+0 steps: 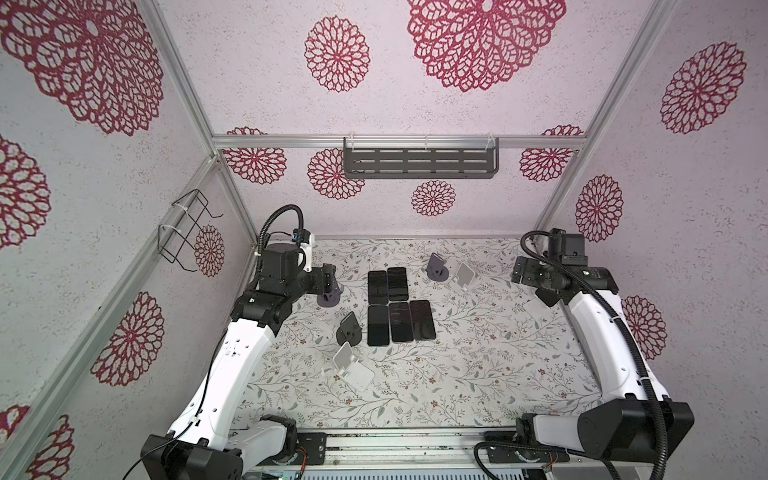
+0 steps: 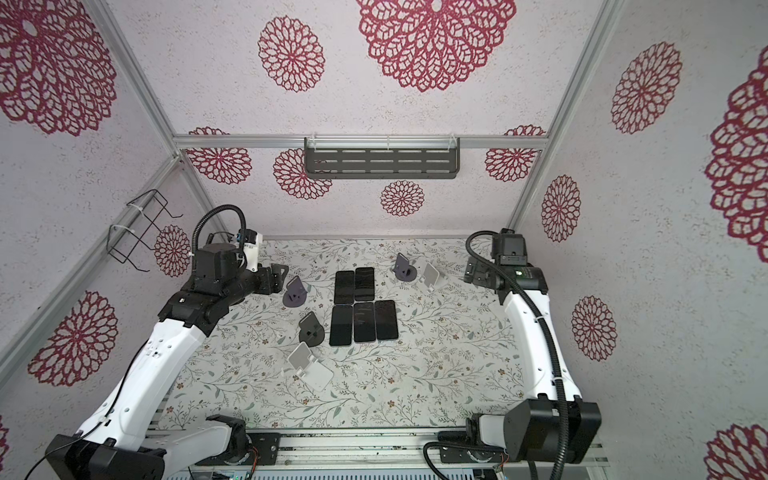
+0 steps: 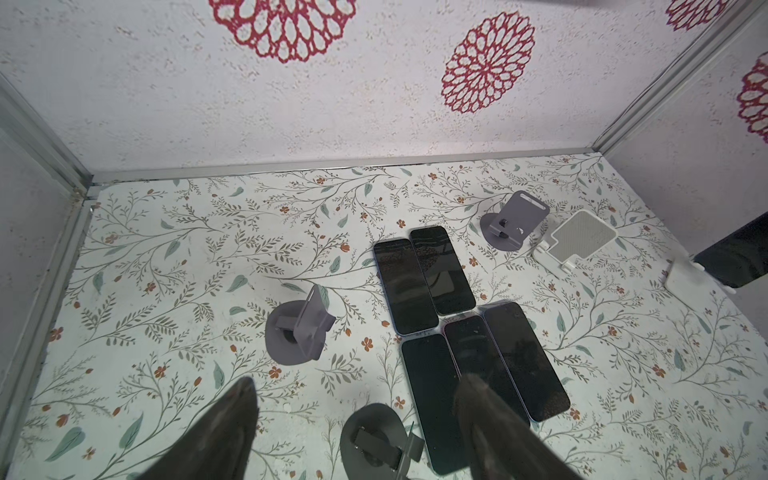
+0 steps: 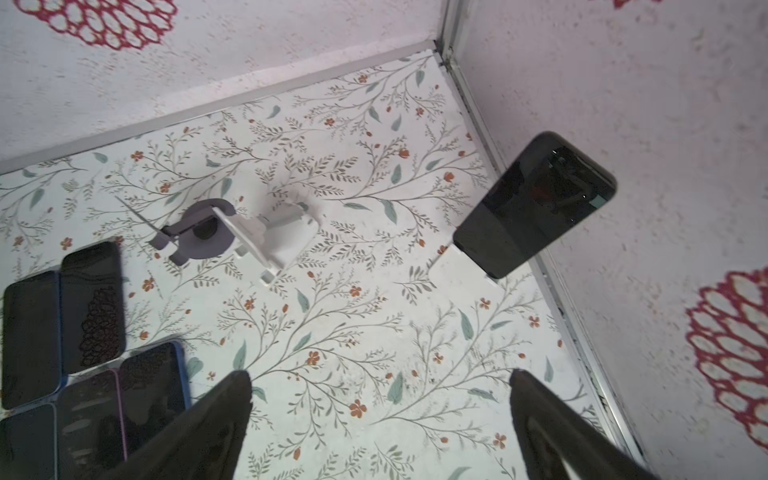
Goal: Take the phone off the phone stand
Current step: 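Move the right gripper toward the last dark phone on its stand, then close the right gripper on the top edge of the standing dark phone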
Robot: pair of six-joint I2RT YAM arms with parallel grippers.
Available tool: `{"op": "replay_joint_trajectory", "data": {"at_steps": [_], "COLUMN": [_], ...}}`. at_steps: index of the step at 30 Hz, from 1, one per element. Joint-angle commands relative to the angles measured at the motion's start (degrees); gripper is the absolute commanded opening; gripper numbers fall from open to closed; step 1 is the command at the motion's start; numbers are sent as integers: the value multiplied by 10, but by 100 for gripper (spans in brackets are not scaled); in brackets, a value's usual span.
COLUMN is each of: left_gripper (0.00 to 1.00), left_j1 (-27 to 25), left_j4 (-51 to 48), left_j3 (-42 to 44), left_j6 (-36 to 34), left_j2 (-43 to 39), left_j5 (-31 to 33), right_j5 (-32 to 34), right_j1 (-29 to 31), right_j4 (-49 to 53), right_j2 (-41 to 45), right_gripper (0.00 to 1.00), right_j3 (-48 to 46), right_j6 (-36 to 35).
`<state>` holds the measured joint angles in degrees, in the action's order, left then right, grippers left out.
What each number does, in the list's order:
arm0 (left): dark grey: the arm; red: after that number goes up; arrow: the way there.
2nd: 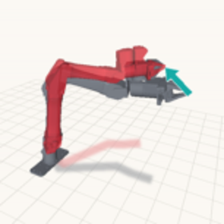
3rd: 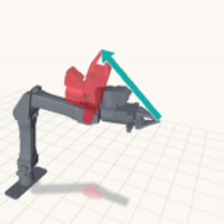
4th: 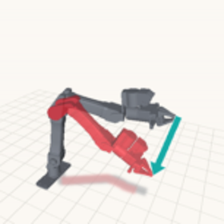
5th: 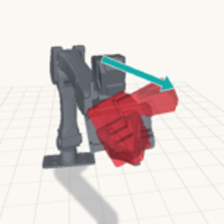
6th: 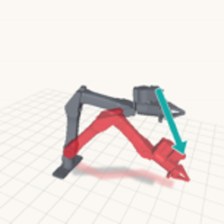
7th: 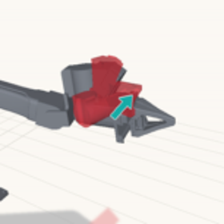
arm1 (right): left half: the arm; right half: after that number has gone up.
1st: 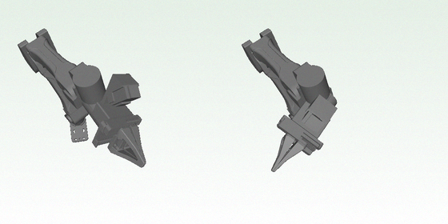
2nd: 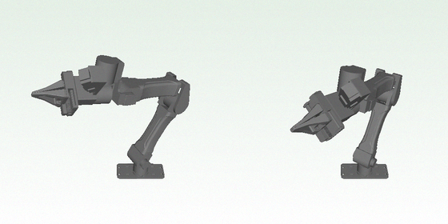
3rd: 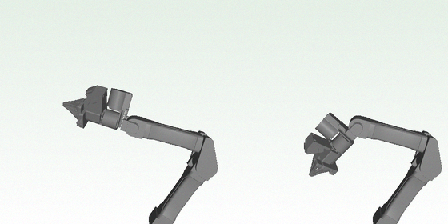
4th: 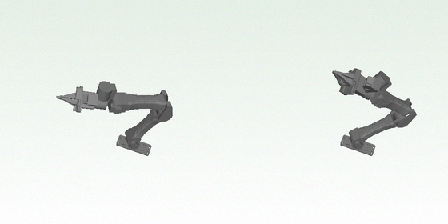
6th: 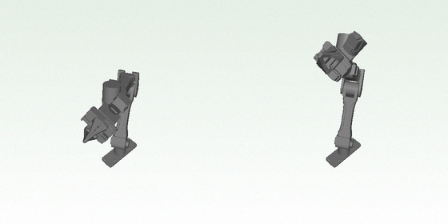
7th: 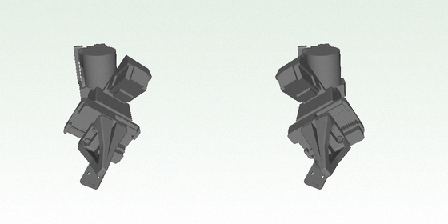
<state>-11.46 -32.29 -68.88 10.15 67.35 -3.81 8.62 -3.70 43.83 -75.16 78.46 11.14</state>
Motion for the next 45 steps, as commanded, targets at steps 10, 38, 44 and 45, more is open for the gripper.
{"op": "replay_joint_trajectory", "data": {"at_steps": [10,38,44,45], "left_gripper": [82,83,84,84], "left_j1": [-11,-48,-49,-48], "left_j4": [53,79,78,78], "left_j3": [-6,23,21,21], "left_j6": [62,80,80,80], "left_j2": [18,-16,-19,-19], "left_j5": [-55,14,12,12], "right_j5": [69,207,239,241], "right_j1": [-140,-95,-91,-91], "right_j4": [-121,-315,-293,-287], "right_j2": [7,-175,-222,-229], "right_gripper": [99,99,99,99], "right_j3": [-111,-53,0,4], "right_j6": [102,277,279,281]}}
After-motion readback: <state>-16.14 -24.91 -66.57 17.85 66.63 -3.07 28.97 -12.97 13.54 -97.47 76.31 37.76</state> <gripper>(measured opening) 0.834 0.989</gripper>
